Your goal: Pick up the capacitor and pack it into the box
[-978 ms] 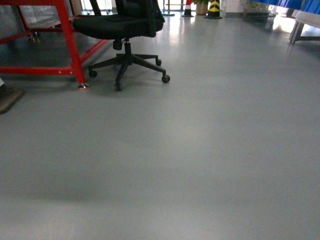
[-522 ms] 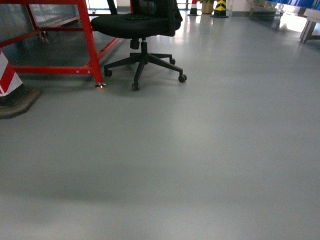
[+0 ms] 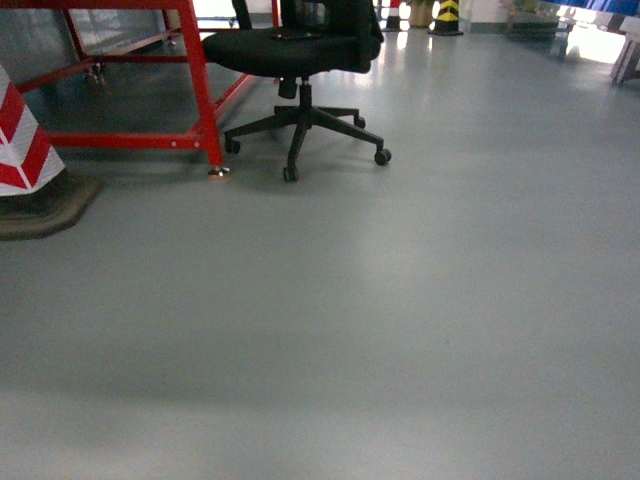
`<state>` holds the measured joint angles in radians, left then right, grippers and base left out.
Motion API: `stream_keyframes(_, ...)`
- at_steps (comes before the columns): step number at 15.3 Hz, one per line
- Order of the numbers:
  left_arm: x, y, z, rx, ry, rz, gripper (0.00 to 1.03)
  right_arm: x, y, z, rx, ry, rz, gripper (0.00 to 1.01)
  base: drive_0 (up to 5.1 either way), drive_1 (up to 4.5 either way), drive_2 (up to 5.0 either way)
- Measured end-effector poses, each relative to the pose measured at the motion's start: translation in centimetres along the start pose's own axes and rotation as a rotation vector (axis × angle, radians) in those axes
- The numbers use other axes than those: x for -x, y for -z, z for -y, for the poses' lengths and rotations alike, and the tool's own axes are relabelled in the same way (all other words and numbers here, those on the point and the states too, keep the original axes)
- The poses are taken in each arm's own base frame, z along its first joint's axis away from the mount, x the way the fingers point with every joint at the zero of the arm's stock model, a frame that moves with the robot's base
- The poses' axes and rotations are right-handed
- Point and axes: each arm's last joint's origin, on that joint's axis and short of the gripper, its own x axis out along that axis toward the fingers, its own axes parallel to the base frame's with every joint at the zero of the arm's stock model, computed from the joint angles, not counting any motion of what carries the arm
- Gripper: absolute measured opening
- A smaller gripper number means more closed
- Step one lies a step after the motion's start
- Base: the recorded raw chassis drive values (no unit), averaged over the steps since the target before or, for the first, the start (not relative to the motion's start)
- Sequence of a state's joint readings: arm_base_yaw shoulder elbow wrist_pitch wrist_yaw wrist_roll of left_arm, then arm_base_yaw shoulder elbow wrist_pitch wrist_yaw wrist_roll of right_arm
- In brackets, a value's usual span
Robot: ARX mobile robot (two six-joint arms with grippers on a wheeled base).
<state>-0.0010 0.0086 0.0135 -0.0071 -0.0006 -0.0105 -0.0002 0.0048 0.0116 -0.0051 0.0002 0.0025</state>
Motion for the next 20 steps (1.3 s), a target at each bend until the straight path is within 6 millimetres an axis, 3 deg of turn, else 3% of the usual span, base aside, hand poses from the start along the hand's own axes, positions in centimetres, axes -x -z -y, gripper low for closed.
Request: stream_keyframes(20, 0.00, -0.01, 0.00, 0.000, 0.000, 0.001, 0.44, 0.00, 0.01, 0.00, 0.000, 0.000, -0.001, 0.98, -5.1, 2.37, 2.4)
